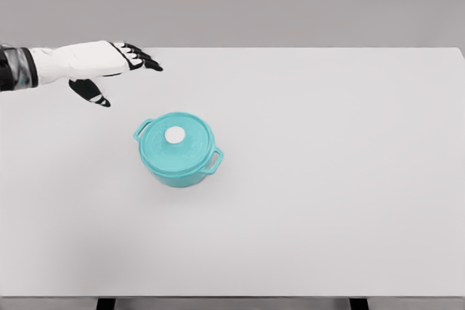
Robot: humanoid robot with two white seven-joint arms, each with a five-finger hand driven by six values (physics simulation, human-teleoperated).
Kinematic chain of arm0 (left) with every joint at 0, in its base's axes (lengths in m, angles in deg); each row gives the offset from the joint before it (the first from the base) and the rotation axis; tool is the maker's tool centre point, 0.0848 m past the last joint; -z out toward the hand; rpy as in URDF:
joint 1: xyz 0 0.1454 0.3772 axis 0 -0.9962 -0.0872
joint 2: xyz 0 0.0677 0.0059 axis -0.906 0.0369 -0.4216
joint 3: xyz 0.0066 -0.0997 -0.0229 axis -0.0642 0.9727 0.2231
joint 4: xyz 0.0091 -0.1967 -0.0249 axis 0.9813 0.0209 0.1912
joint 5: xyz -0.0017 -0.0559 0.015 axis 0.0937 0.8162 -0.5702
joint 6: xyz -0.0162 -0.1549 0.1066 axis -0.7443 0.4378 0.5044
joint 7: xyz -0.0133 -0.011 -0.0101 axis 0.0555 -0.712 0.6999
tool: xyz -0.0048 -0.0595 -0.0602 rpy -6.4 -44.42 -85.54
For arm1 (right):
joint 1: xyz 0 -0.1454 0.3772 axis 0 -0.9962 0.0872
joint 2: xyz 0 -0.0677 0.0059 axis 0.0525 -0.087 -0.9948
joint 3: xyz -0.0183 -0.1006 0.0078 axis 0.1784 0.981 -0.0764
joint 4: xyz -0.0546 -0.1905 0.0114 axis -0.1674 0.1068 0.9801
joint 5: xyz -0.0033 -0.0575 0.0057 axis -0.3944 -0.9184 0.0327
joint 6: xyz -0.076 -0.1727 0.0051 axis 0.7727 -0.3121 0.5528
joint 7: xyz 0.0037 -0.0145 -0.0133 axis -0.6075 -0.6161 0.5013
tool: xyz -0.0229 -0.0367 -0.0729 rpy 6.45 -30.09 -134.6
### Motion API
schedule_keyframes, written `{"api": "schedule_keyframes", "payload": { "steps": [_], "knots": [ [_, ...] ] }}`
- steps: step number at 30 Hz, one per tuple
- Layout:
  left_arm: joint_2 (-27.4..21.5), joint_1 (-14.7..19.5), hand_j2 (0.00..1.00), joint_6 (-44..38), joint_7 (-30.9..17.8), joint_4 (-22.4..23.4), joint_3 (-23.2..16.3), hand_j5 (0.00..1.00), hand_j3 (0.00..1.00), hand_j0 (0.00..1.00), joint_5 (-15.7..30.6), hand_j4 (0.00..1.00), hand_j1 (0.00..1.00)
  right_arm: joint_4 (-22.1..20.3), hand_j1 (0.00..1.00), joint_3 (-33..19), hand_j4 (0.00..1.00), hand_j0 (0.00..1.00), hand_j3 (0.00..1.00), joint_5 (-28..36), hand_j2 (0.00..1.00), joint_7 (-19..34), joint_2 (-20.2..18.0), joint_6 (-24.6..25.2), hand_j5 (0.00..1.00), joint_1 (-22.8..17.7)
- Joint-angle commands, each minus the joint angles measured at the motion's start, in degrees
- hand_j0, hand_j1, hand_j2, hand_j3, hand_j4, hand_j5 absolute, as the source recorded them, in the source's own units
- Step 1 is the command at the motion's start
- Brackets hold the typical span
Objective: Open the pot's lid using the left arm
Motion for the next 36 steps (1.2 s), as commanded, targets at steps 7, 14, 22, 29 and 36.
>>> {"api": "schedule_keyframes", "payload": {
  "steps": [7,14,22,29,36],
  "knots": [
    [2.9,1.4,1.0,-0.2,-0.4,-4.2,-2.5,1.0,1.0,1.0,1.0,1.0,1.0,0.0,1.0,0.0,1.0,1.0,1.0,0.0,1.0,0.0,0.0,0.0,1.0,0.0],
    [6.6,1.6,1.0,-0.2,-0.1,-5.2,-6.8,1.0,1.0,1.0,1.0,1.0,1.0,0.0,1.0,0.0,1.0,1.0,1.0,0.0,1.0,0.0,0.0,0.0,1.0,0.0],
    [2.7,-1.6,1.0,-0.2,0.0,-10.9,-6.9,1.0,1.0,1.0,1.0,1.0,1.0,0.0,1.0,0.0,1.0,1.0,1.0,0.0,1.0,0.0,0.0,0.0,1.0,0.0],
    [2.7,-1.9,0.89,-0.2,-0.3,-10.8,-7.0,0.89,0.89,0.89,0.7,0.89,0.89,0.0,1.0,0.0,1.0,1.0,1.0,0.0,1.0,0.0,0.0,0.0,1.0,0.0],
    [2.7,-2.5,0.89,-0.2,-0.3,-10.8,-6.9,0.89,0.89,0.89,-0.5,0.89,0.89,0.0,1.0,0.0,1.0,1.0,1.0,0.0,1.0,0.0,0.0,0.0,1.0,0.0]
  ]
}}
